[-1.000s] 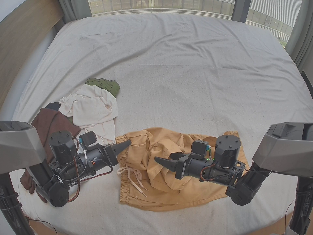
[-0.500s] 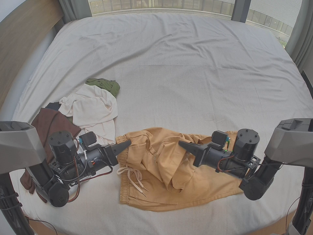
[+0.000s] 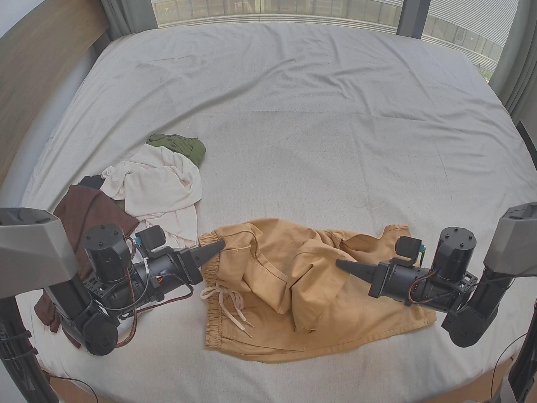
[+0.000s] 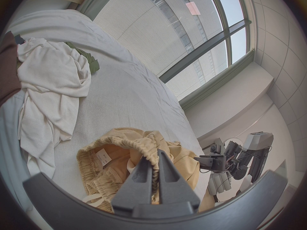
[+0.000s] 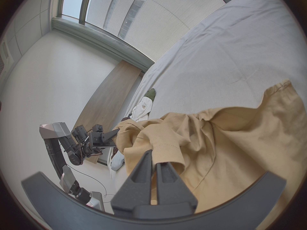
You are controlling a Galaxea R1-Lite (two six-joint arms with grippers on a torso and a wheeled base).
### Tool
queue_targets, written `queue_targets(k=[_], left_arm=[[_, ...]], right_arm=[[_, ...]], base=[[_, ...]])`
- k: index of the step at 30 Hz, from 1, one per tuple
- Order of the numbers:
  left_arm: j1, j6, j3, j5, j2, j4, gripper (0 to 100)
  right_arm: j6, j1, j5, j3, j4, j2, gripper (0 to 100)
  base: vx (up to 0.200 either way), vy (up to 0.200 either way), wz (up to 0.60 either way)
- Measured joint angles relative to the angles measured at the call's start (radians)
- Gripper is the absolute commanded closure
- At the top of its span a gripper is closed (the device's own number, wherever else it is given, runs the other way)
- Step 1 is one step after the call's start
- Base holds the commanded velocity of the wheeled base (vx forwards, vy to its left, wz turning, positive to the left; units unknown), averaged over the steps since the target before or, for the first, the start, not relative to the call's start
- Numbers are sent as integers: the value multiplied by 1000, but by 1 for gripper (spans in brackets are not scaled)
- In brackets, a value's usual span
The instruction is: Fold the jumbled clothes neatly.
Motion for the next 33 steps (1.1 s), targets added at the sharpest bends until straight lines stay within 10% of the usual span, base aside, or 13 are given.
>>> queue_targets(k=[6,7,33], left_arm=[[-1,0,0,0,-2,0,100],[-1,1,0,0,-2,0,100],[-7,1,1,1,-1,0,100]], right_arm=[[0,31,1,-36,0,34,100],[0,37,1,-41,0,39,0],[-6,135,-7,-269,7,140,0]], base=[[0,0,0],[0,0,0],[0,0,0]])
